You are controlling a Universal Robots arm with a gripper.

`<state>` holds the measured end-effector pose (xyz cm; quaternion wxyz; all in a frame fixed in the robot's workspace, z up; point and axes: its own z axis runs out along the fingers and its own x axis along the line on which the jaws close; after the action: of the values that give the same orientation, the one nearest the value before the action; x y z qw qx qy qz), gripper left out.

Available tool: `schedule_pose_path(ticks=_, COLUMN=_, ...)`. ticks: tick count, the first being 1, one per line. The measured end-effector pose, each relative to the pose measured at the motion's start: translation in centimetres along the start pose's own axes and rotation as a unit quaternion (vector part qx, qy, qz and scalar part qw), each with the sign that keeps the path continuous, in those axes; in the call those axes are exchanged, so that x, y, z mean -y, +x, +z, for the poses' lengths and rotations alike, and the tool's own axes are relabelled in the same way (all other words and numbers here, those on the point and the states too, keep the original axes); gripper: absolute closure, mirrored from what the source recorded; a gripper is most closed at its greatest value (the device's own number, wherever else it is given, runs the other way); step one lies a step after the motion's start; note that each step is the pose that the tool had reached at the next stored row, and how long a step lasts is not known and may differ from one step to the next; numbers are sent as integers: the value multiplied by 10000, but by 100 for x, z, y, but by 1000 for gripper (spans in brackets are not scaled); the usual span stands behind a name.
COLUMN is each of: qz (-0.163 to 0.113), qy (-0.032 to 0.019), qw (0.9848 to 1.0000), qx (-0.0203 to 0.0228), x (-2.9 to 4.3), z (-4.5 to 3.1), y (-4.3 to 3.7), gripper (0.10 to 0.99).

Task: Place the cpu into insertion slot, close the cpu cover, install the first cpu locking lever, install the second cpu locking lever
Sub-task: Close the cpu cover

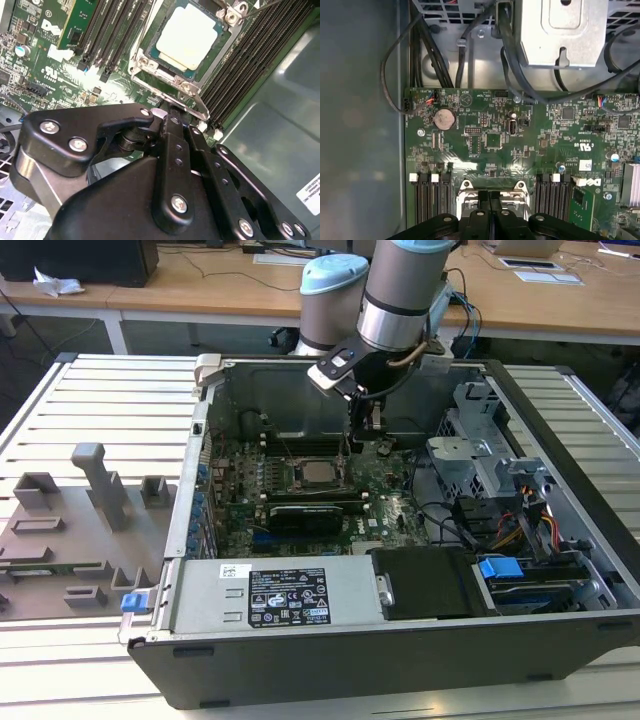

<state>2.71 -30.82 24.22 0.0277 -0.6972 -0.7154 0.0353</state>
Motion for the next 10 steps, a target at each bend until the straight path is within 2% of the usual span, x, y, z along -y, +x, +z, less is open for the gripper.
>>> schedule_pose_path(ticks=10, qz=0, qy=0, qw=10000, qx=0, x=160, z=14, y=4, gripper=980)
